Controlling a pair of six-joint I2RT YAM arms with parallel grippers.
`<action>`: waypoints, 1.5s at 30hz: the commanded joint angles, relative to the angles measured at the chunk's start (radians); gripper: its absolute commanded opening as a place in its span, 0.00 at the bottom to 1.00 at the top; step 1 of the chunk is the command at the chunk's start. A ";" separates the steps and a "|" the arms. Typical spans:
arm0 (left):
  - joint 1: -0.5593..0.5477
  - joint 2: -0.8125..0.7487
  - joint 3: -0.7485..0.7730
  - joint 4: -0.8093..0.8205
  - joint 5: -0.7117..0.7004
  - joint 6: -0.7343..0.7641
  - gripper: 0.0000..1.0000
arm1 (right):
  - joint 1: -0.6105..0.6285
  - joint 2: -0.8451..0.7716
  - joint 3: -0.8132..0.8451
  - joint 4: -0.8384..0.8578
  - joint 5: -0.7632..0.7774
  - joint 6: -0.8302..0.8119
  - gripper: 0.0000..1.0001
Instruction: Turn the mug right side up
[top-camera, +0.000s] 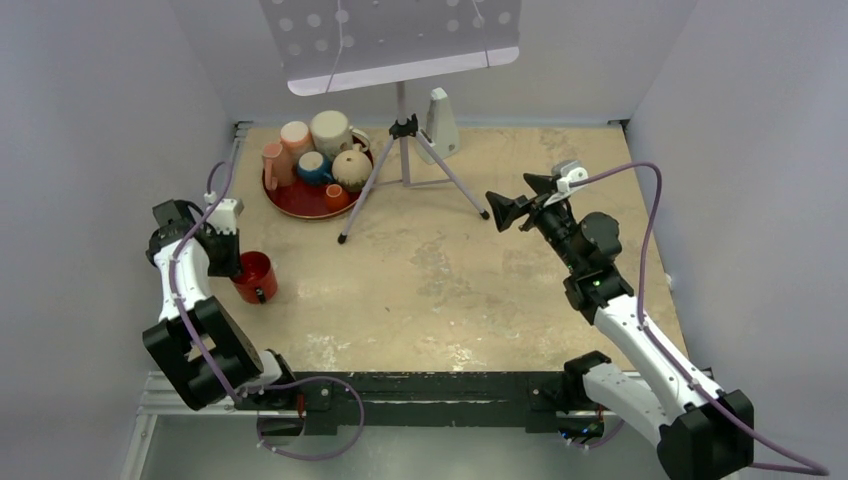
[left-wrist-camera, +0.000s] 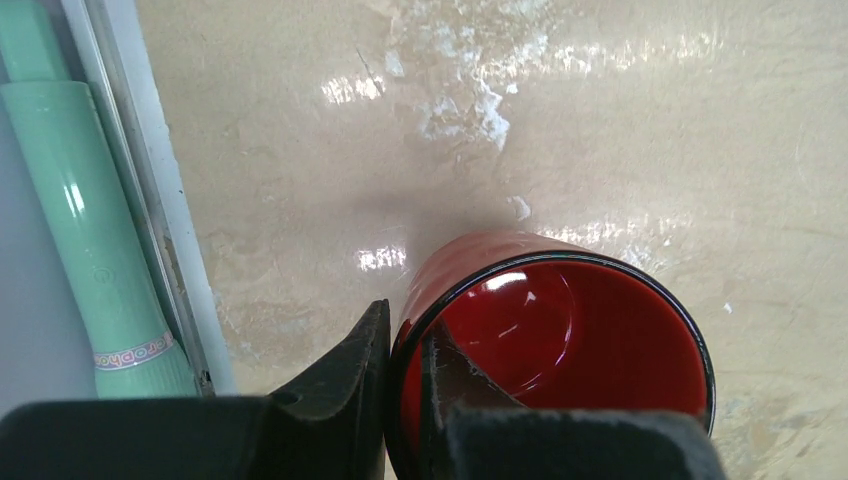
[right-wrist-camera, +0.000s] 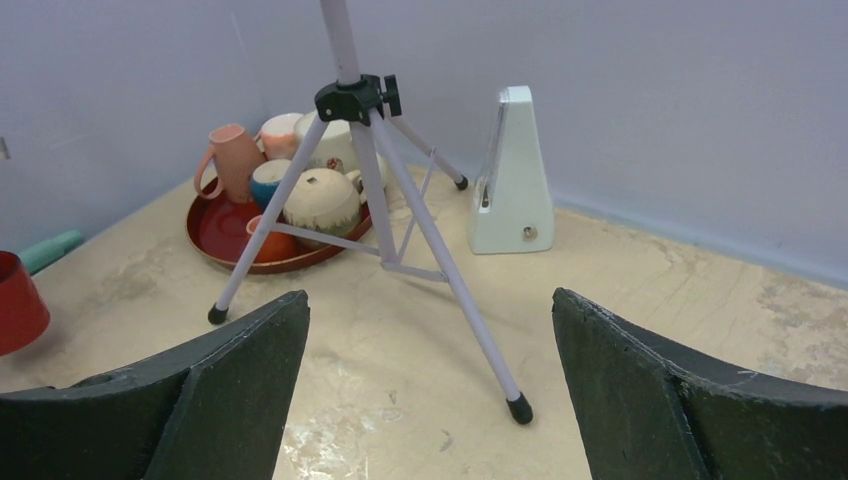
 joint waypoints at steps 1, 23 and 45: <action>0.045 -0.079 -0.086 0.089 0.138 0.153 0.00 | 0.006 0.028 0.043 0.049 -0.042 -0.038 0.95; 0.047 -0.083 0.042 -0.174 0.147 0.406 1.00 | 0.006 0.072 0.063 0.070 -0.038 -0.044 0.96; -0.258 0.783 0.887 0.172 -0.092 0.015 0.80 | 0.007 0.068 0.069 0.034 0.021 0.007 0.96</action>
